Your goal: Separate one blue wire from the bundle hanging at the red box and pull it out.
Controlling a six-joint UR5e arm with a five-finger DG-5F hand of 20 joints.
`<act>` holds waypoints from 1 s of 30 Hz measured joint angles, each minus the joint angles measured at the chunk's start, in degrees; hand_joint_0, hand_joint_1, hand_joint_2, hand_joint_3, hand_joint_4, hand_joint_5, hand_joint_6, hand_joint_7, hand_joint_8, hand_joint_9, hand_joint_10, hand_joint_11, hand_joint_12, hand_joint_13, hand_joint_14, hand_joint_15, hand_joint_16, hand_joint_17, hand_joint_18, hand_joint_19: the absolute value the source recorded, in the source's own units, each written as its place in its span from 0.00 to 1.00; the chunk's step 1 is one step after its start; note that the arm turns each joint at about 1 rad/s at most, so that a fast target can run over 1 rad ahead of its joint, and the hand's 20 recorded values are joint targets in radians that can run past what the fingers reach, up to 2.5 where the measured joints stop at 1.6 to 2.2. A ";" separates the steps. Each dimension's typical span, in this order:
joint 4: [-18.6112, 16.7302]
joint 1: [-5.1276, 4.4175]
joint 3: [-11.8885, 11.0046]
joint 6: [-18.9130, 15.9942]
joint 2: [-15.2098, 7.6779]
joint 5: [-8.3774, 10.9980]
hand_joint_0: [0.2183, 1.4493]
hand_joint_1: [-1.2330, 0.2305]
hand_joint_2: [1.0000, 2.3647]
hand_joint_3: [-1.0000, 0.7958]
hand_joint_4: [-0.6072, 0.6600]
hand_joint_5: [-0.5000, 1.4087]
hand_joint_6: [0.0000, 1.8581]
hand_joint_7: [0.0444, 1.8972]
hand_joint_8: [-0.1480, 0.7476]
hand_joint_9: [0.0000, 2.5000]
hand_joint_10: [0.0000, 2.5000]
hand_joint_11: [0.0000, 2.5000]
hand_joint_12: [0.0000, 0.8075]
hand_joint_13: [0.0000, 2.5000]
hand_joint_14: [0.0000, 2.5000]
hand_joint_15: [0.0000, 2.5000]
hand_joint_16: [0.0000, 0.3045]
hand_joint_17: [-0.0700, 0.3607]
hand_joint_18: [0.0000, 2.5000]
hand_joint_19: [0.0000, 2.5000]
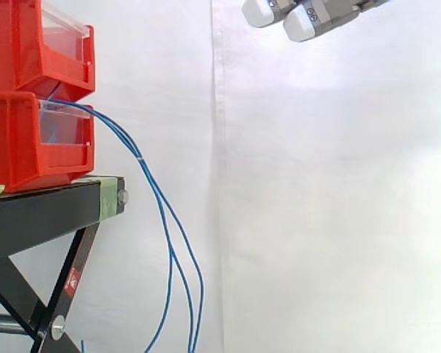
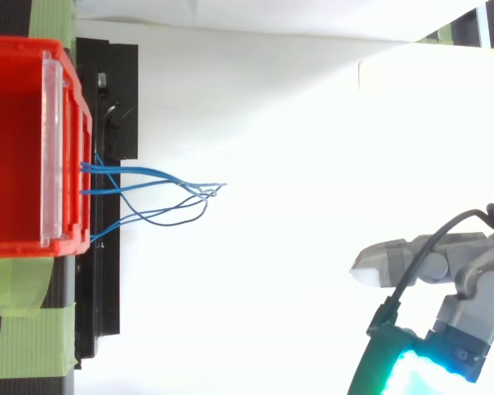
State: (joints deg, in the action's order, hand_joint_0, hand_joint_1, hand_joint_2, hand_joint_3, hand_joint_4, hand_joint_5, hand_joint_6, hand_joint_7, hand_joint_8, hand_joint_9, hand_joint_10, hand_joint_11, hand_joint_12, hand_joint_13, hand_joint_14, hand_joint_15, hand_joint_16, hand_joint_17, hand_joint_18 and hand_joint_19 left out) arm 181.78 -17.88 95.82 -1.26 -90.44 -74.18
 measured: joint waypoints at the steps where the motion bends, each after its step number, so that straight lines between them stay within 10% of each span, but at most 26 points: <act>1: -0.01 0.01 0.00 0.39 0.00 0.00 0.20 0.59 0.00 0.28 0.59 0.11 0.27 0.34 0.41 0.00 0.00 0.00 0.45 0.00 0.00 0.05 0.24 0.54 0.00 0.00; 19: -1.00 0.18 0.02 4.83 0.00 0.87 0.19 0.55 0.00 0.28 0.62 0.12 0.27 0.36 0.44 0.00 0.00 0.00 0.46 0.00 0.00 0.05 0.24 0.54 0.00 0.00; 30: 5.11 0.21 0.03 18.12 0.00 4.94 0.23 0.40 0.00 0.28 0.65 0.14 0.27 0.41 0.44 0.04 0.00 0.00 0.44 0.00 0.00 0.04 0.23 0.52 0.00 0.00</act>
State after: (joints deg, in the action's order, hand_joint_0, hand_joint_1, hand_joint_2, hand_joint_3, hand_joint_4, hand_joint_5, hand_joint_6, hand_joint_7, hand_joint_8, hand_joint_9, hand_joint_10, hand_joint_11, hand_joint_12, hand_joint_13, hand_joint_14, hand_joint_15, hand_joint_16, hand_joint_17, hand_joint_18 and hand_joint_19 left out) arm 186.90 -17.67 95.85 16.86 -90.44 -69.24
